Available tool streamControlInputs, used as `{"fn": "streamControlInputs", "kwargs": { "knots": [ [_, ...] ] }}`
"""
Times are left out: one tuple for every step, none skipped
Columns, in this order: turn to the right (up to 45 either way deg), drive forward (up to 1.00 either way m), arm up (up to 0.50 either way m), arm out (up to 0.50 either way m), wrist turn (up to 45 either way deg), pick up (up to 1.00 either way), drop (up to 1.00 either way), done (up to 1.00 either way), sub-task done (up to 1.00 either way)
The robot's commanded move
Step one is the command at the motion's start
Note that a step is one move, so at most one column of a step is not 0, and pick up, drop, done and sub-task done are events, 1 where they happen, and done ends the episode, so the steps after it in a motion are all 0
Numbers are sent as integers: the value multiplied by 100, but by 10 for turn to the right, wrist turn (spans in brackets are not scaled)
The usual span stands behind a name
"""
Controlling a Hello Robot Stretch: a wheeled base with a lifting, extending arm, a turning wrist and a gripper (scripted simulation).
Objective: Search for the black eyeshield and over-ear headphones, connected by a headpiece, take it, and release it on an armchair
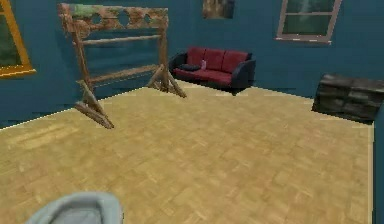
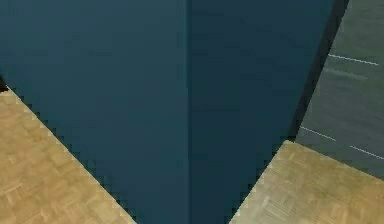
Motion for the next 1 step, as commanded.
{"fn": "streamControlInputs", "kwargs": {
  "knots": [
    [0, 90, 0, 0, 0, 0, 0, 0, 0]
  ]
}}
